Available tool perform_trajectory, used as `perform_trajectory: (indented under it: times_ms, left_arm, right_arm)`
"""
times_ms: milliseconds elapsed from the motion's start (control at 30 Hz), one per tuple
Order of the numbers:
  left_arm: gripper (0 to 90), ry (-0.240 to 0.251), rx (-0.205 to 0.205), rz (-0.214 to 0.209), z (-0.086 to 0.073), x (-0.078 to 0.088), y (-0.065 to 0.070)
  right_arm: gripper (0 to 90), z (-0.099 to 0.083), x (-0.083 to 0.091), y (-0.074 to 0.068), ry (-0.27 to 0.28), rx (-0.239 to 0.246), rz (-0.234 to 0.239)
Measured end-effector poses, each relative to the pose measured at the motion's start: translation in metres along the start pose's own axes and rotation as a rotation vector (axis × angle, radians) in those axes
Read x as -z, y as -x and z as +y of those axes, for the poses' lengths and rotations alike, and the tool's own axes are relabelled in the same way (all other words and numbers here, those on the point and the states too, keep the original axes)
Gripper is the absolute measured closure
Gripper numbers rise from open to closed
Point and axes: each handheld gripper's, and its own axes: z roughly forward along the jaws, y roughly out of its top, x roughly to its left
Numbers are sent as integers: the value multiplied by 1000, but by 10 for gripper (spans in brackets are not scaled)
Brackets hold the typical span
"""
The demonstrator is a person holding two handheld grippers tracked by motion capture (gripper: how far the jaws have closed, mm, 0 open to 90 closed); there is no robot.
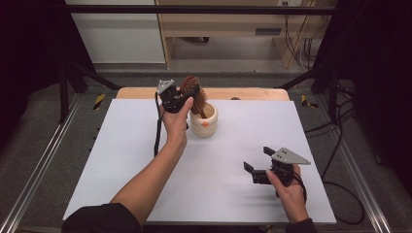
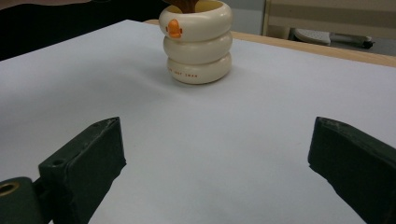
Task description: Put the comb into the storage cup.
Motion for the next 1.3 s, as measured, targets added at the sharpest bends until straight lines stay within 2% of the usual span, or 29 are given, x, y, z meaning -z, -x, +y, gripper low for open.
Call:
perform_trajectory:
  times_ms: [1300]
  left_arm:
    - [491, 3, 38, -9, -3, 3, -6]
  right_arm:
    - [41, 0, 0, -1, -3, 5, 4]
